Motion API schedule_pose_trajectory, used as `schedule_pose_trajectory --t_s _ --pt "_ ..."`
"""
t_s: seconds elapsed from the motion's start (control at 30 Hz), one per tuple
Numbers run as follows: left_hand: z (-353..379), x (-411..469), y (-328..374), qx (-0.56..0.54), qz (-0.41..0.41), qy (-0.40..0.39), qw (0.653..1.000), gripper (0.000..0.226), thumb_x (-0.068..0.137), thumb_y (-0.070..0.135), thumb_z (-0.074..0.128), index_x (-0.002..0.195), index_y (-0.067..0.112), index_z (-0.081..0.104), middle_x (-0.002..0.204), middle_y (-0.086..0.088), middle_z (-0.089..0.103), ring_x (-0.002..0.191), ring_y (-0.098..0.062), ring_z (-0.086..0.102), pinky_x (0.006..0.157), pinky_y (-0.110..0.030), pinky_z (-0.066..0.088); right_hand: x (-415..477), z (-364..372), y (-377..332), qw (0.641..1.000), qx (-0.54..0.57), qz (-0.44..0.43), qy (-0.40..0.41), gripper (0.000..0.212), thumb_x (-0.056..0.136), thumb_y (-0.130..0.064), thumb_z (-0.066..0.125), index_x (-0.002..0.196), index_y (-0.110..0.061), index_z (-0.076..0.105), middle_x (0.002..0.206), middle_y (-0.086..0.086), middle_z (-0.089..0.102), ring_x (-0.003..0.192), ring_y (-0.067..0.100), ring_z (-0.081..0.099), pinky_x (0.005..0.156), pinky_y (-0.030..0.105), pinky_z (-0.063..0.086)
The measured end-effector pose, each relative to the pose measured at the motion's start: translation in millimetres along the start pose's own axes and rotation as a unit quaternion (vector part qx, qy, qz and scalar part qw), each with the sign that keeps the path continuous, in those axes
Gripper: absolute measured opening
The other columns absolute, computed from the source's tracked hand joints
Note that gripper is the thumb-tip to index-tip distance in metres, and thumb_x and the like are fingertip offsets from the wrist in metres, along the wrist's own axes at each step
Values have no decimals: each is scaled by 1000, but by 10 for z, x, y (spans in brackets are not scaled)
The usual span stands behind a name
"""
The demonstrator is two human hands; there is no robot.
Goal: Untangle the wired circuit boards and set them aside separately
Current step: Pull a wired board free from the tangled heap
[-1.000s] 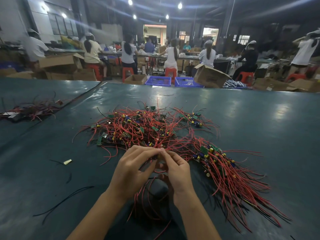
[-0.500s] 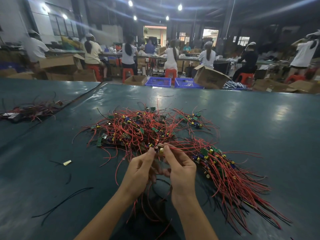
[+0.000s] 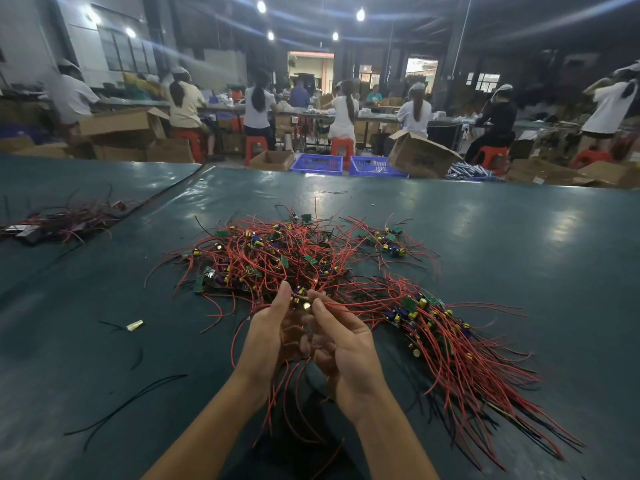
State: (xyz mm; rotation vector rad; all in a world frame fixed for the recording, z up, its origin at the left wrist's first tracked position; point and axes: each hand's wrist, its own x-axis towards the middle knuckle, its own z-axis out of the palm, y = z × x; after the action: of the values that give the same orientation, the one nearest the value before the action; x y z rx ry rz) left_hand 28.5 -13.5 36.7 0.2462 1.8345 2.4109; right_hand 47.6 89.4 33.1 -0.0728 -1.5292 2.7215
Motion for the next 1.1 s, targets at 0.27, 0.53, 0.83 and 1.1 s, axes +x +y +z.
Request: schedule_pose_trajectory --t_s 0.27,0.53,0.83,1.1 --pt "-8 27 -11 28 66 37 997 14 87 16 62 86 8 73 63 2 69 50 -5 61 48 -16 48 7 -25 22 995 -18 43 86 11 82 -27 74 91 -26 81 91 3 75 79 22 55 57 24 45" --pt "-26 41 -59 78 73 49 993 13 89 6 62 99 11 68 67 1 71 53 -4 63 50 -15 49 -13 1 -11 990 -31 68 117 9 86 -25 73 83 -29 81 77 -6 72 61 8 50 43 18 38" --pt "-53 62 -97 113 37 51 992 34 84 42 60 73 14 75 68 1 71 66 -8 68 59 -16 52 -28 42 -21 997 -3 49 65 24 88 -9 68 69 -16 81 76 9 76 63 15 71 52 23 55" --pt "-39 58 -113 92 34 41 994 28 91 17 62 81 -9 70 82 -37 64 68 -28 61 58 -26 52 24 -2 -13 992 47 70 89 13 85 -10 69 79 -10 81 87 13 76 72 20 74 56 25 56"
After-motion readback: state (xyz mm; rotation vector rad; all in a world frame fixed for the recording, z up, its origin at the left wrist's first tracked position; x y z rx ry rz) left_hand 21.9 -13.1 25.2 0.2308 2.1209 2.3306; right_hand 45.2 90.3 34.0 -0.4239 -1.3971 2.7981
